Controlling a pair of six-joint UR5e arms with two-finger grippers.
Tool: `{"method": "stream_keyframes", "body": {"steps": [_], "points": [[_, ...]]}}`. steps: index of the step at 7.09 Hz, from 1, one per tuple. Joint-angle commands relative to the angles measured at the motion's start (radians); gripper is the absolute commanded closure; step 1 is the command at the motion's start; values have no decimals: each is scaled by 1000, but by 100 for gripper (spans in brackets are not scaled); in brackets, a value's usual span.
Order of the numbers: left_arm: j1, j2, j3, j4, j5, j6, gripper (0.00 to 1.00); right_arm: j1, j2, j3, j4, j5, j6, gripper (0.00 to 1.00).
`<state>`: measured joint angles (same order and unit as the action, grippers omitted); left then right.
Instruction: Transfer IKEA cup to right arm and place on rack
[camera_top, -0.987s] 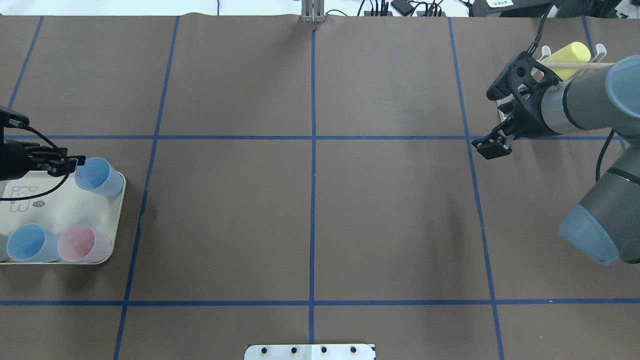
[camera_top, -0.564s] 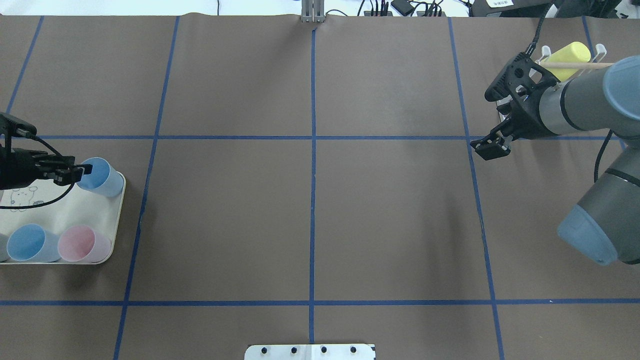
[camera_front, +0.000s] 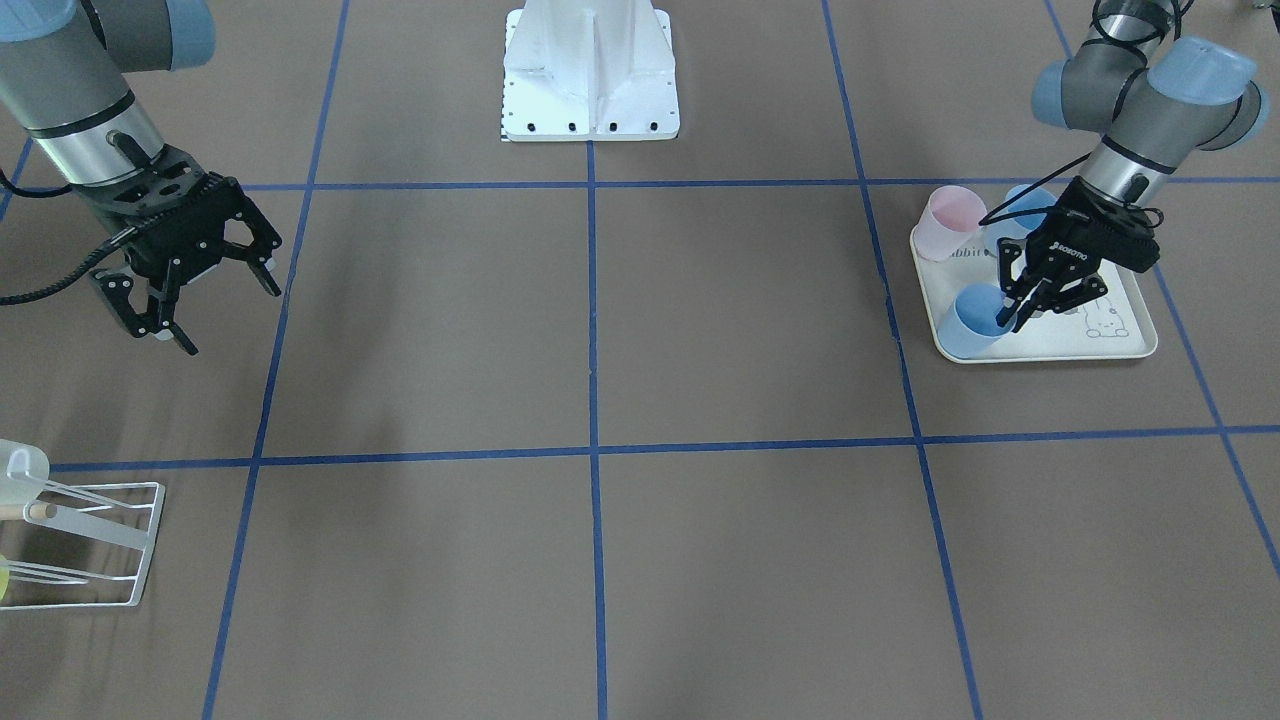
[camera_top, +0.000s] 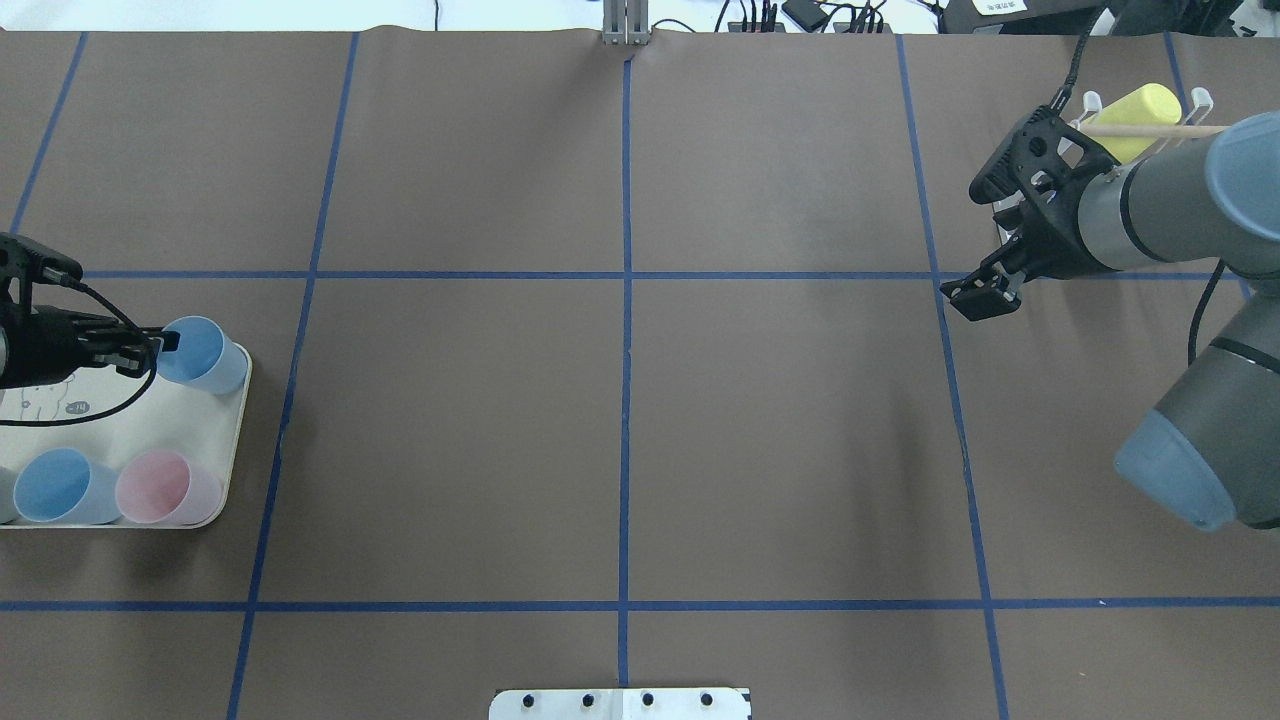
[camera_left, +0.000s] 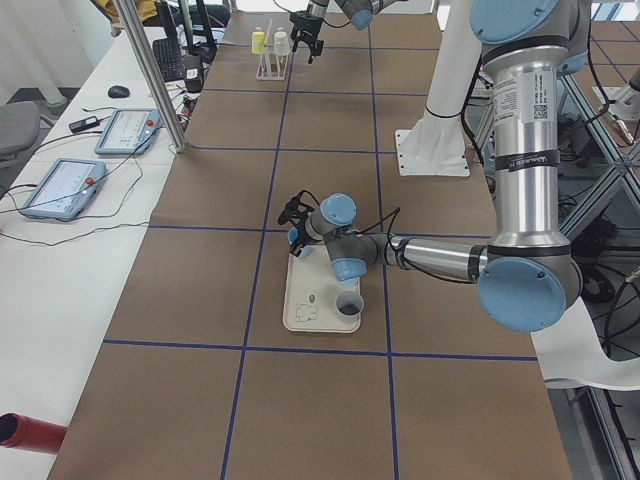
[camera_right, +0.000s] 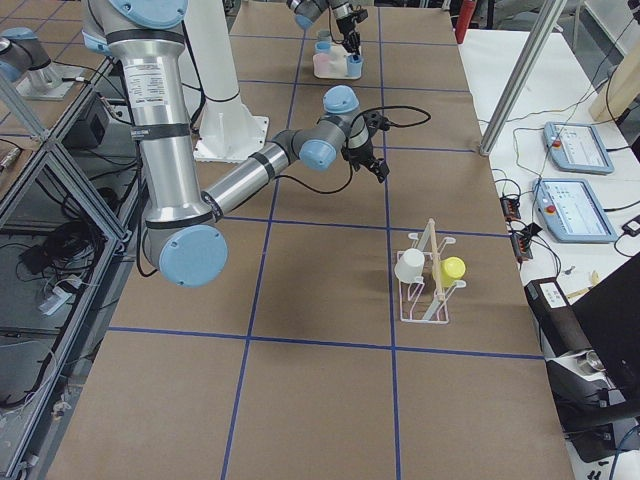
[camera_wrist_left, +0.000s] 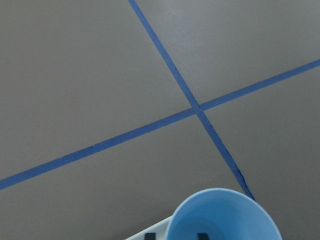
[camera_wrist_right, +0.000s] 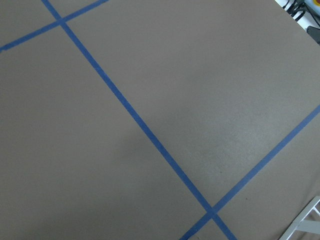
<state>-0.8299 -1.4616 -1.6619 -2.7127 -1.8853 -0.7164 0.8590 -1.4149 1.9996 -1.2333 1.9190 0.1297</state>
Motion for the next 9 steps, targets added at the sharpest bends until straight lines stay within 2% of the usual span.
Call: {"method": "stream_keyframes", "body": {"steps": [1, 3, 5, 7, 8, 9], "points": [[-1, 1, -4, -1, 0, 0, 100, -5, 2, 1, -2, 0, -1, 0], [-18, 12, -41, 7, -68, 2, 100, -21, 23, -4, 0, 3, -7, 0], [-78, 29, -164, 80, -127, -30, 100, -57, 80, -13, 0, 0, -1, 0], [-66, -3, -312, 136, -135, -451, 100, -92, 134, -5, 2, 0, 46, 0], [-66, -40, -350, 131, -159, -594, 100, -121, 173, -5, 3, -8, 79, 0], [-66, -105, -357, 120, -197, -790, 100, -165, 210, -2, 3, -61, 93, 0]]}}
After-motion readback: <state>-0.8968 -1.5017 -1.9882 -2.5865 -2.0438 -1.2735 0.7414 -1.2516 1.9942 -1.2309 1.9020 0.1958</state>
